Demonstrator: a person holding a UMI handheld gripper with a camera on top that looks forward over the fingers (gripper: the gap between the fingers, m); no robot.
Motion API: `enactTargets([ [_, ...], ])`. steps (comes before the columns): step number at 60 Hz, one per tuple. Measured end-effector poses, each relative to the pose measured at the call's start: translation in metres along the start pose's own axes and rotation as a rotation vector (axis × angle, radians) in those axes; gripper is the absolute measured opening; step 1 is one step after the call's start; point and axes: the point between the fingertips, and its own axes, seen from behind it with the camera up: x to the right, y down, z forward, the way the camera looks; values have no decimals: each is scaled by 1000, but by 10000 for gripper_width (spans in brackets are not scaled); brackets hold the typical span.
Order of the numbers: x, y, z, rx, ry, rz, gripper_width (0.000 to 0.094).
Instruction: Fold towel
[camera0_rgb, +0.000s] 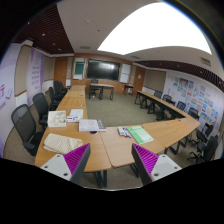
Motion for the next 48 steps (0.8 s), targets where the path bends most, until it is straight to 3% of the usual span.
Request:
enactTargets([
  [13,-30,61,29,-65,3,-36,855],
  [21,-89,117,58,-128,-53,-44,850],
  [34,-265,177,111,-174,-201,-16,853],
  [48,-460,173,195,-230,-308,97,854],
])
